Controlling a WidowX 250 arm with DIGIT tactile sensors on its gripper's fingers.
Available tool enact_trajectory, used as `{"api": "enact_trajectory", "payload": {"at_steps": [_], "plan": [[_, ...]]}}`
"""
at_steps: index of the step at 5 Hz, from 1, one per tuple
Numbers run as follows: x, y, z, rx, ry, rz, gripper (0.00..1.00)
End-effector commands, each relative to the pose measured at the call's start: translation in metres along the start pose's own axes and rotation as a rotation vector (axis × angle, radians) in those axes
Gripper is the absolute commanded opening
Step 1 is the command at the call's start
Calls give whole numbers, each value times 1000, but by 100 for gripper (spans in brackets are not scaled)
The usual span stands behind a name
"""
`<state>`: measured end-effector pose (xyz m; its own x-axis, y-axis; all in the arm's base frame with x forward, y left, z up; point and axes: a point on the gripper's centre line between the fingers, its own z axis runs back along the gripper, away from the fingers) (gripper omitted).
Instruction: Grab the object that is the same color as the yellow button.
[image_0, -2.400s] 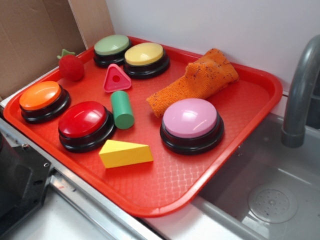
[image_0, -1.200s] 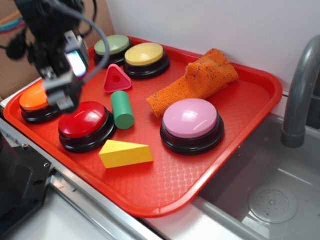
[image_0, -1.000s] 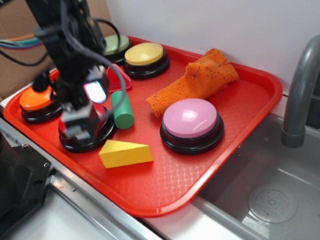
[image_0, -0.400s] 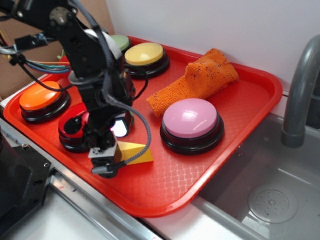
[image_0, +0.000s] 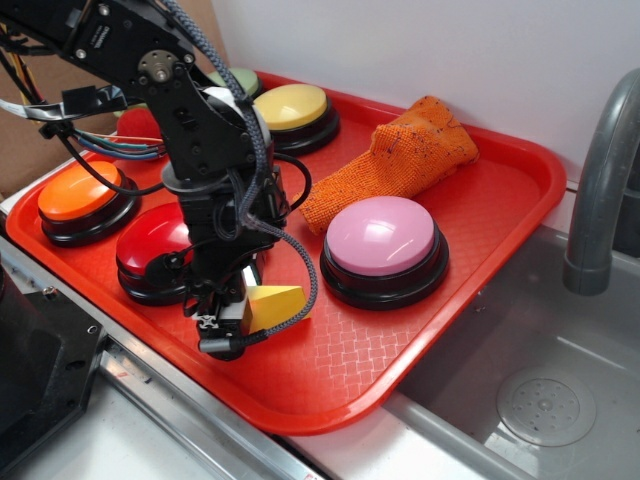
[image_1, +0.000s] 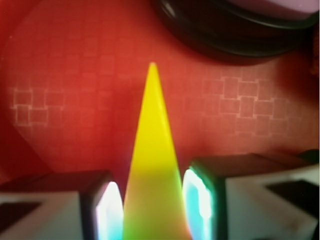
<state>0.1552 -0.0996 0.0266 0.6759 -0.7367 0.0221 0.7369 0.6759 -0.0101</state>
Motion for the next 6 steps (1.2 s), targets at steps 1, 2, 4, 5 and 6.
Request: {"api": "enact_trajectory", "payload": {"at_steps": [1,2,4,5,6], "plan": [[-5,15,29,48,-27,152,0],[-3,33,76,90,-82,350,0],[-14,84,143,192,-127,669,0],[-20,104,154,202,-141,743,0],[-19,111,153,211,-59,718,0]]}}
